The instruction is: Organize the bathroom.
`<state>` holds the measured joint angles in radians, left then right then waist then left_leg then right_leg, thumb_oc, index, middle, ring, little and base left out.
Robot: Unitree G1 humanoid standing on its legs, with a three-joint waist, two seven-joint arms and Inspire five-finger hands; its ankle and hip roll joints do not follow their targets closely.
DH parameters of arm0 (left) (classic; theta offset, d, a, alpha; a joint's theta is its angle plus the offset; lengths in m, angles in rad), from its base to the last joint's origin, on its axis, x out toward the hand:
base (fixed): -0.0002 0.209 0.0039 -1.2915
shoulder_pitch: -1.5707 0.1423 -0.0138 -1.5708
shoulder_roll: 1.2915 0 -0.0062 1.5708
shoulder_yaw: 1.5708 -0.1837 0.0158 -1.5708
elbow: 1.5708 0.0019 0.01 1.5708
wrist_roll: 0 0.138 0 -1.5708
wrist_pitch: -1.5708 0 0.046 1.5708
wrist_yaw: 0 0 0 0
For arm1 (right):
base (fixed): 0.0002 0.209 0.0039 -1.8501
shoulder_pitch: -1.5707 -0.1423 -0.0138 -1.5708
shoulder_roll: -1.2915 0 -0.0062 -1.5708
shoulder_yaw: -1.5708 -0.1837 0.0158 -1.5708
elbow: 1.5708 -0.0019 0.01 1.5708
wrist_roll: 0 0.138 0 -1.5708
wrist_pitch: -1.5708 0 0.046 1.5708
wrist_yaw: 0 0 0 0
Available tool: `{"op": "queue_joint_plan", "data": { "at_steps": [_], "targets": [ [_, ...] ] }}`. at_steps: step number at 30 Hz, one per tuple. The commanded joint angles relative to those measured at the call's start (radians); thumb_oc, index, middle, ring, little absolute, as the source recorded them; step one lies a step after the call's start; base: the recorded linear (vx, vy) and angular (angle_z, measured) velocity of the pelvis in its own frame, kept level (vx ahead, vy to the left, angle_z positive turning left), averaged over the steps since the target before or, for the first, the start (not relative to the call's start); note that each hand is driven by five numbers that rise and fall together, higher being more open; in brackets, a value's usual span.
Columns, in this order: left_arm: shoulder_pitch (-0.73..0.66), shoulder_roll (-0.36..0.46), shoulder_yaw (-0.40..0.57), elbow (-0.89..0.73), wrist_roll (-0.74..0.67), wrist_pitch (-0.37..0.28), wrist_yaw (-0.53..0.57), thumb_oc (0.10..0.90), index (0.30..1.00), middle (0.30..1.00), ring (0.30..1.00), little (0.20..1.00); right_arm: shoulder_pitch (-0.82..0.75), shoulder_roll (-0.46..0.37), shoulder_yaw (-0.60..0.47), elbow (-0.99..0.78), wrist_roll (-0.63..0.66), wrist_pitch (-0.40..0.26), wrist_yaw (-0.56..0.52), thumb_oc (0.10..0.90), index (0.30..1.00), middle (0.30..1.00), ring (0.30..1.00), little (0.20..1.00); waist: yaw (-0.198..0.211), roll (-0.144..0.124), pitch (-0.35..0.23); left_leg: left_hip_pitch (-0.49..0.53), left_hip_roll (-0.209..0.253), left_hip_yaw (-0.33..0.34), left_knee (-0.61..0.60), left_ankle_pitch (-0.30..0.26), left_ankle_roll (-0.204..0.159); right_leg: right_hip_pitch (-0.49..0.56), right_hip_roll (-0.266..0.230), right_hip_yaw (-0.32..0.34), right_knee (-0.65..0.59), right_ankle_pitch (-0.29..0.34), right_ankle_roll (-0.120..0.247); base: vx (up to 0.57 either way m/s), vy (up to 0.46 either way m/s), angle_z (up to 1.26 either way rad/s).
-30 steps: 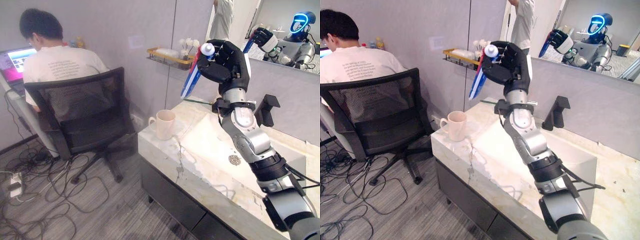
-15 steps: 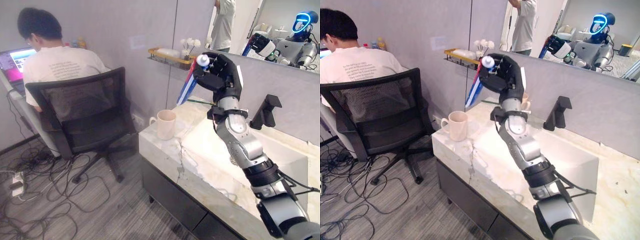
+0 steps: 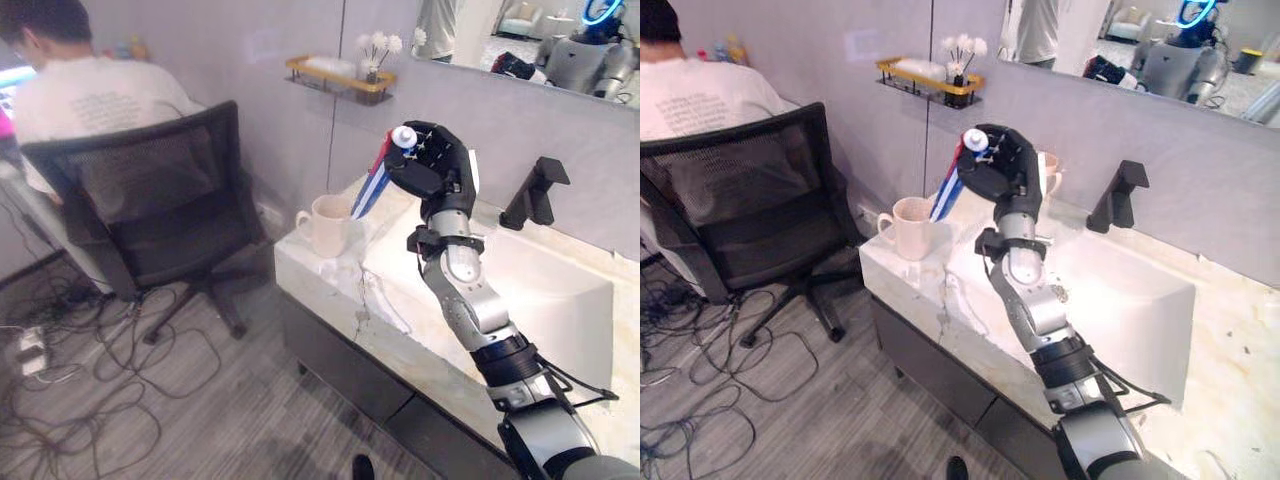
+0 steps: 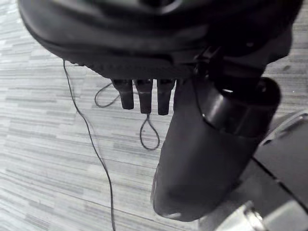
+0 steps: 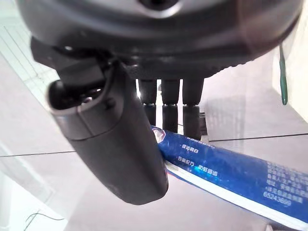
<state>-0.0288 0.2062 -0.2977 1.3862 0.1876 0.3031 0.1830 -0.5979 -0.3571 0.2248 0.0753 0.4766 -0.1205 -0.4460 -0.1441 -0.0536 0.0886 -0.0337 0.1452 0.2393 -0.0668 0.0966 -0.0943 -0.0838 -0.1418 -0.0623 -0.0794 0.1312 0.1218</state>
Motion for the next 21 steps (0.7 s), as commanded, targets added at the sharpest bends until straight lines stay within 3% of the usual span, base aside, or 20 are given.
{"op": "queue_joint_plan", "data": {
  "at_steps": [1, 10, 12, 14, 16, 17, 19, 20, 21],
  "targets": [
    [0.007, 0.058, 0.005, 0.072, -0.011, 0.009, 0.044, 0.8, 0.9, 0.9, 0.9, 0.9, -0.166, -0.018, -0.072, -0.12, -0.031, -0.161, 0.03, 0.4, 0.3, 0.3, 0.3, 0.3, 0.024, 0.006, -0.026, 0.048, 0.038, 0.017, 0.021, -0.065, -0.005, 0.02, 0.001, 0.022, 0.067, -0.075, 0.064, 0.01, 0.075, 0.02],
    [0.057, 0.046, 0.046, 0.091, 0.049, -0.012, 0.047, 0.8, 0.9, 0.9, 0.9, 0.9, -0.146, -0.044, -0.075, -0.135, -0.054, -0.151, 0.034, 0.4, 0.3, 0.3, 0.3, 0.3, 0.04, -0.004, -0.048, 0.053, 0.017, 0.034, 0.074, -0.113, 0.009, 0.05, -0.017, 0.03, 0.05, -0.081, 0.074, 0.03, 0.079, -0.04],
    [0.057, 0.032, 0.039, 0.085, 0.048, -0.018, 0.039, 0.8, 0.9, 0.9, 0.9, 0.9, -0.142, -0.049, -0.079, -0.134, -0.056, -0.156, 0.031, 0.4, 0.3, 0.3, 0.3, 0.3, 0.039, -0.006, -0.051, 0.06, -0.007, 0.04, 0.087, -0.135, 0.025, 0.047, -0.032, 0.051, 0.045, -0.063, 0.089, 0.04, 0.175, -0.17],
    [0.061, 0.035, 0.037, 0.08, -0.002, -0.012, 0.044, 0.8, 0.9, 0.9, 0.9, 0.9, -0.137, -0.052, -0.092, -0.129, -0.011, -0.169, 0.052, 0.4, 0.3, 0.3, 0.3, 0.3, 0.038, -0.006, -0.034, 0.078, -0.021, 0.046, 0.103, -0.164, 0.046, -0.005, -0.045, 0.049, 0.153, -0.082, 0.111, 0.03, 0.109, -0.23],
    [0.062, 0.047, 0.049, 0.073, 0.025, -0.002, 0.038, 0.8, 0.9, 0.9, 0.9, 0.9, -0.136, -0.049, -0.103, -0.122, 0.013, -0.173, 0.068, 0.4, 0.3, 0.3, 0.3, 0.3, 0.041, -0.004, -0.027, 0.082, -0.016, 0.056, 0.115, -0.173, 0.056, -0.034, -0.025, 0.033, 0.257, -0.125, 0.101, 0.02, 0.037, -0.4],
    [0.064, 0.071, 0.051, 0.058, 0.062, 0.006, 0.029, 0.8, 0.9, 0.9, 0.9, 0.9, -0.154, -0.06, -0.102, -0.137, 0.004, -0.133, 0.05, 0.4, 0.3, 0.3, 0.3, 0.3, 0.029, -0.006, -0.022, 0.094, -0.02, 0.049, 0.11, -0.174, 0.061, -0.057, 0.014, 0.038, 0.318, -0.145, 0.089, 0.03, 0.002, -0.46],
    [0.047, 0.086, 0.03, 0.048, 0.07, 0.003, 0.026, 0.8, 0.9, 0.9, 0.9, 0.9, -0.159, -0.051, -0.093, -0.132, -0.026, -0.151, 0.031, 0.4, 0.3, 0.3, 0.3, 0.3, 0.028, -0.016, -0.031, 0.071, -0.04, 0.039, 0.113, -0.173, 0.063, -0.037, 0.031, 0.034, 0.251, -0.136, 0.069, 0.02, -0.041, -0.19],
    [0.019, 0.085, 0.02, 0.044, 0.058, 0.024, 0.047, 0.8, 0.9, 0.9, 0.9, 0.9, -0.159, -0.055, -0.103, -0.162, -0.066, -0.112, 0.013, 0.4, 0.3, 0.3, 0.3, 0.3, 0.025, -0.019, -0.037, 0.051, -0.051, 0.017, 0.123, -0.162, 0.066, -0.016, 0.039, 0.026, 0.214, -0.122, 0.052, 0.01, -0.055, 0.07],
    [0.004, 0.09, 0.021, 0.046, 0.077, 0.005, 0.029, 0.8, 0.9, 0.9, 0.9, 0.9, -0.16, -0.049, -0.1, -0.194, -0.091, -0.08, -0.011, 0.4, 0.3, 0.3, 0.3, 0.3, 0.025, -0.018, -0.036, 0.045, -0.051, 0.007, 0.118, -0.15, 0.065, -0.019, 0.043, 0.002, 0.222, -0.127, 0.048, 0.0, -0.047, 0.28]
  ]
}}
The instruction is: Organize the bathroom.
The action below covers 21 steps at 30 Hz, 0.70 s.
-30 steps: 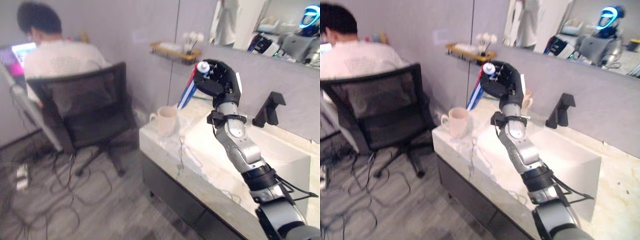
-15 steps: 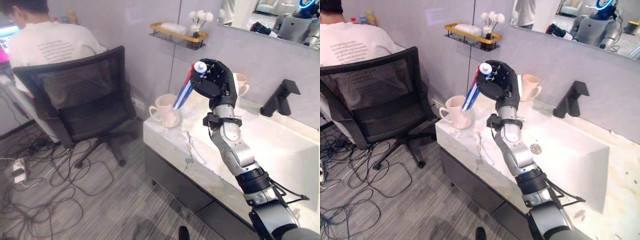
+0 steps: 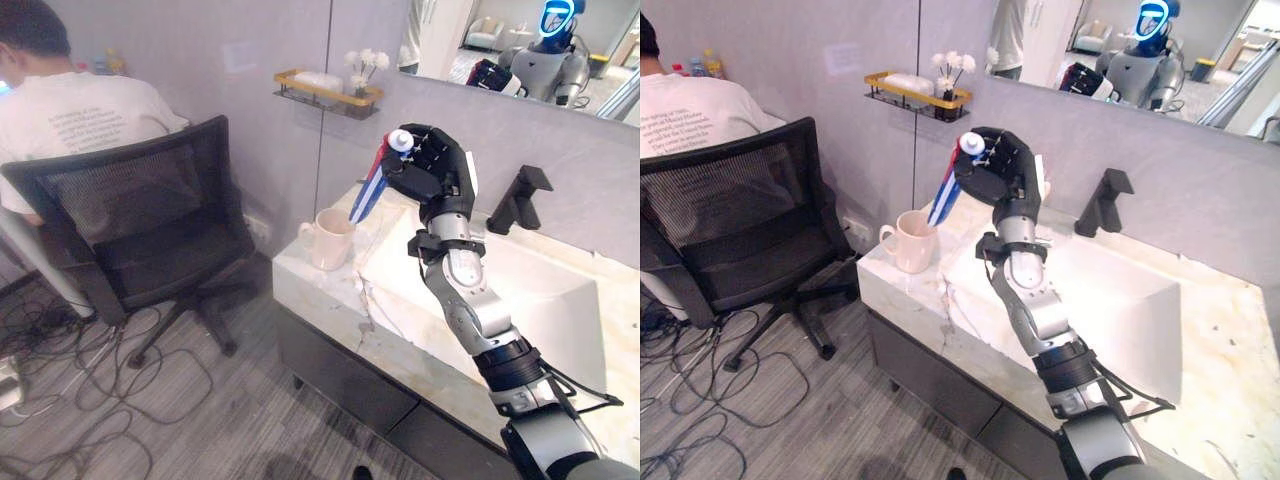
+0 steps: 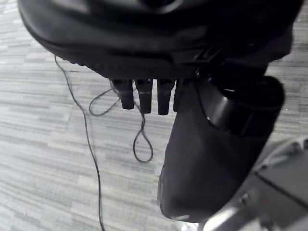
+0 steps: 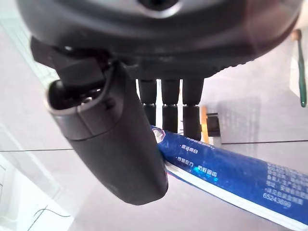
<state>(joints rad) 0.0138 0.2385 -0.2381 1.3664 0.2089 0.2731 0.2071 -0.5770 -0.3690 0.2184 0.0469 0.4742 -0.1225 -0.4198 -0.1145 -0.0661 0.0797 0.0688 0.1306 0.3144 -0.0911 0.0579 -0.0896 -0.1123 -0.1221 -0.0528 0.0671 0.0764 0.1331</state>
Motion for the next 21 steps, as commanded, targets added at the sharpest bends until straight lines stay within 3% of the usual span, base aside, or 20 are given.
{"op": "queue_joint_plan", "data": {
  "at_steps": [1, 5, 7, 21],
  "targets": [
    [-0.047, 0.055, -0.043, 0.064, 0.086, 0.019, -0.014, 0.8, 0.9, 0.9, 0.9, 0.9, -0.183, -0.035, -0.09, -0.165, -0.09, -0.087, -0.041, 0.4, 0.3, 0.3, 0.3, 0.3, -0.005, -0.004, -0.027, -0.058, -0.037, -0.068, 0.133, -0.104, 0.058, 0.013, 0.031, -0.012, 0.067, -0.071, 0.033, 0.0, -0.023, 0.42],
    [-0.052, 0.042, -0.062, 0.068, 0.041, 0.046, 0.007, 0.8, 0.9, 0.9, 0.9, 0.9, -0.19, -0.036, -0.107, -0.152, -0.09, -0.09, -0.021, 0.4, 0.3, 0.3, 0.3, 0.3, -0.005, -0.007, -0.037, -0.058, -0.046, -0.066, 0.122, -0.101, 0.059, 0.036, 0.048, -0.018, 0.031, -0.068, 0.023, 0.04, -0.029, 0.12],
    [-0.039, 0.038, -0.079, 0.073, 0.105, 0.045, -0.012, 0.8, 0.9, 0.9, 0.9, 0.9, -0.207, -0.052, -0.102, -0.163, -0.092, -0.049, -0.033, 0.4, 0.3, 0.3, 0.3, 0.3, -0.002, -0.003, -0.05, -0.053, -0.056, -0.065, 0.109, -0.093, 0.058, 0.051, 0.057, -0.03, 0.012, -0.068, 0.015, 0.06, -0.012, 0.03],
    [0.008, 0.041, -0.047, 0.067, 0.086, 0.077, -0.021, 0.8, 0.9, 0.9, 0.9, 0.9, -0.194, -0.105, -0.125, -0.142, -0.024, -0.046, 0.0, 0.4, 0.3, 0.3, 0.3, 0.3, -0.003, 0.002, -0.074, -0.031, -0.065, -0.044, 0.102, -0.104, 0.061, 0.081, 0.065, -0.027, -0.021, -0.076, 0.008, 0.02, 0.015, -0.01]
  ]
}}
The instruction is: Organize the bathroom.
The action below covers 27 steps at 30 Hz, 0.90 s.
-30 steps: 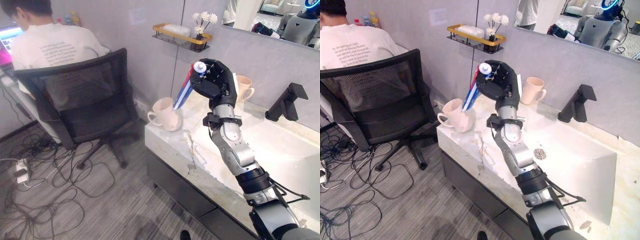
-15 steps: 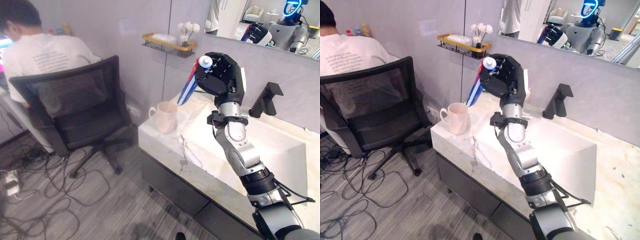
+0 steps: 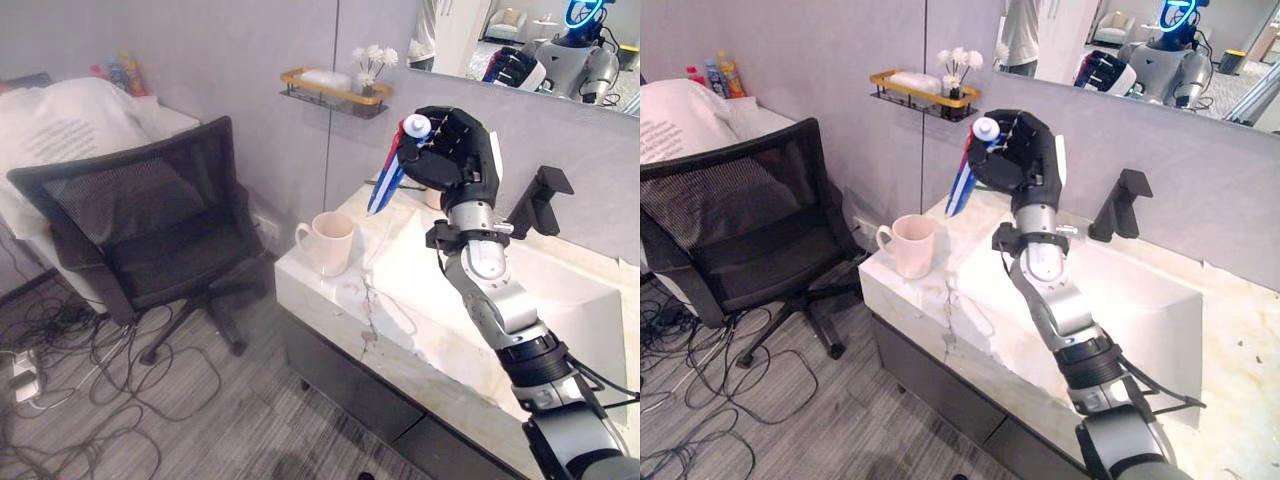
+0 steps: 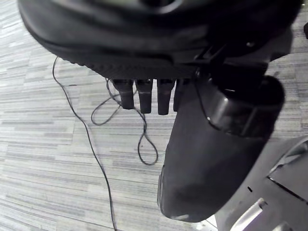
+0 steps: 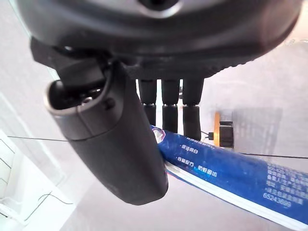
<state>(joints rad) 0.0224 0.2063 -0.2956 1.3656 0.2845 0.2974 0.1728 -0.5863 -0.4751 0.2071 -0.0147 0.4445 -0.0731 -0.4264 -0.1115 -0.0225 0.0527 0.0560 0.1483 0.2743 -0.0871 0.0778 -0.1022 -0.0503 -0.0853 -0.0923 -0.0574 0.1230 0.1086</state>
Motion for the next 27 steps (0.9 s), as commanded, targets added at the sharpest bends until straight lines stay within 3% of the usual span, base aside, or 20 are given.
{"op": "queue_joint_plan", "data": {
  "at_steps": [1, 9, 27],
  "targets": [
    [0.002, 0.075, 0.01, 0.066, 0.012, 0.046, 0.008, 0.8, 0.9, 0.9, 0.9, 0.9, -0.184, 0.001, -0.113, -0.082, 0.015, -0.094, 0.006, 0.4, 0.3, 0.3, 0.3, 0.3, -0.004, -0.042, -0.048, -0.019, -0.083, -0.005, 0.098, -0.124, 0.073, 0.02, 0.029, 0.014, 0.103, -0.124, 0.032, 0.0, 0.0, 0.0],
    [0.008, 0.071, 0.009, 0.068, 0.032, 0.017, -0.012, 0.8, 0.9, 0.9, 0.9, 0.9, -0.177, 0.019, -0.105, -0.073, 0.027, -0.11, 0.023, 0.4, 0.3, 0.3, 0.3, 0.3, -0.001, -0.043, -0.049, -0.013, -0.084, -0.01, 0.096, -0.125, 0.071, 0.023, 0.028, 0.015, 0.102, -0.123, 0.033, 0.0, 0.034, 0.02],
    [0.019, 0.074, 0.02, 0.062, -0.002, 0.046, -0.023, 0.8, 0.9, 0.9, 0.9, 0.9, -0.143, 0.055, -0.087, -0.051, 0.068, -0.141, 0.049, 0.4, 0.3, 0.3, 0.3, 0.3, 0.014, -0.044, -0.047, -0.007, -0.082, -0.036, 0.084, -0.126, 0.07, 0.03, 0.034, 0.033, 0.094, -0.127, 0.03, 0.02, 0.005, 0.02]
  ]
}}
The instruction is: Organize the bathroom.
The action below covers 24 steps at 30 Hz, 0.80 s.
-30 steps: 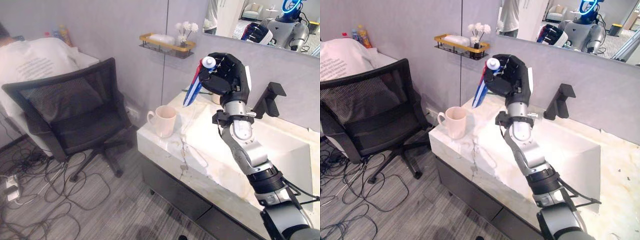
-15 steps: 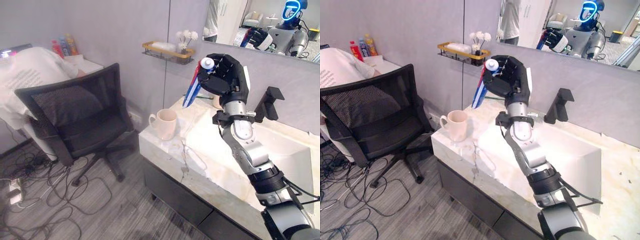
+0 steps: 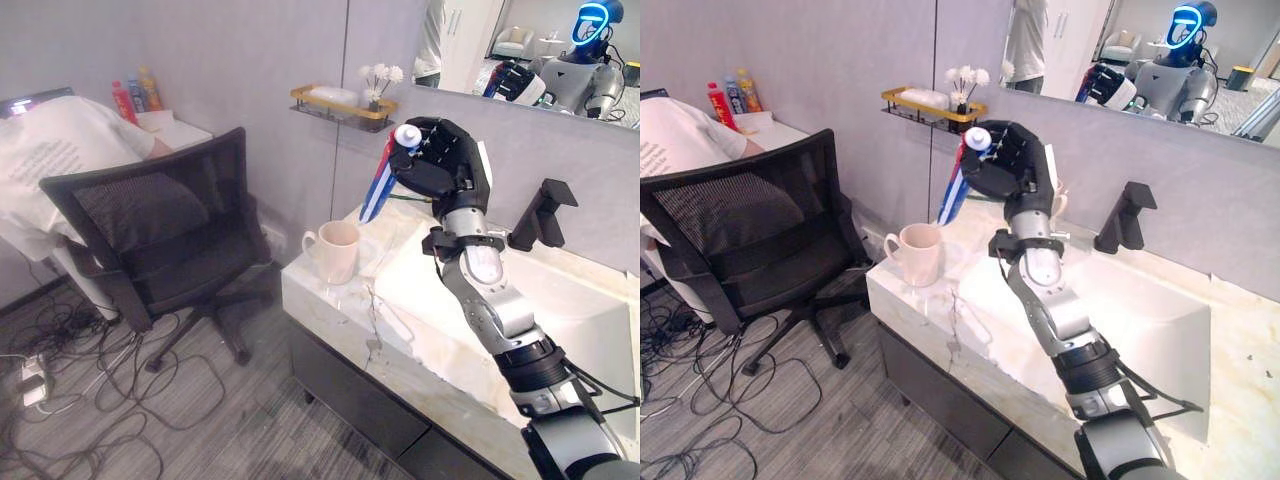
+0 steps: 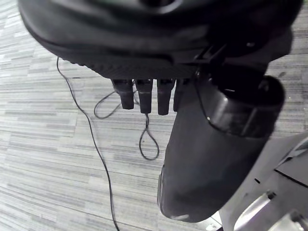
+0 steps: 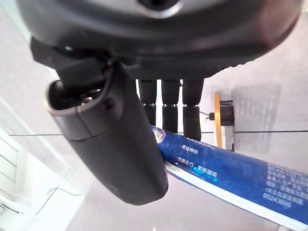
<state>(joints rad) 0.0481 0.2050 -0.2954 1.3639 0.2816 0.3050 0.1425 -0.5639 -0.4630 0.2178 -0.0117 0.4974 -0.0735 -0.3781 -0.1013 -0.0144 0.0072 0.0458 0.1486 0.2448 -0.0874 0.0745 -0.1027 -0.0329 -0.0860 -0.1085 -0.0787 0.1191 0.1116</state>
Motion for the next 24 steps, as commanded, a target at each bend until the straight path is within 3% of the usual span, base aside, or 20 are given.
{"op": "queue_joint_plan", "data": {
  "at_steps": [1, 24],
  "targets": [
    [-0.006, 0.075, 0.019, 0.063, 0.001, 0.039, 0.006, 0.8, 0.9, 0.9, 0.9, 0.9, -0.166, 0.044, -0.097, -0.052, 0.016, -0.142, 0.002, 0.4, 0.3, 0.3, 0.3, 0.3, 0.004, -0.052, -0.002, 0.004, -0.082, -0.007, 0.083, -0.122, 0.07, 0.013, 0.035, 0.05, 0.115, -0.123, 0.026, 0.03, -0.009, 0.04],
    [0.0, 0.077, 0.024, 0.057, -0.024, 0.064, 0.007, 0.8, 0.9, 0.9, 0.9, 0.9, -0.175, 0.093, -0.066, 0.004, 0.007, -0.168, -0.021, 0.4, 0.3, 0.3, 0.3, 0.3, 0.026, -0.044, 0.005, 0.013, -0.074, -0.035, 0.076, -0.12, 0.066, 0.025, 0.041, 0.047, 0.117, -0.136, 0.018, 0.02, -0.004, 0.03]
  ]
}}
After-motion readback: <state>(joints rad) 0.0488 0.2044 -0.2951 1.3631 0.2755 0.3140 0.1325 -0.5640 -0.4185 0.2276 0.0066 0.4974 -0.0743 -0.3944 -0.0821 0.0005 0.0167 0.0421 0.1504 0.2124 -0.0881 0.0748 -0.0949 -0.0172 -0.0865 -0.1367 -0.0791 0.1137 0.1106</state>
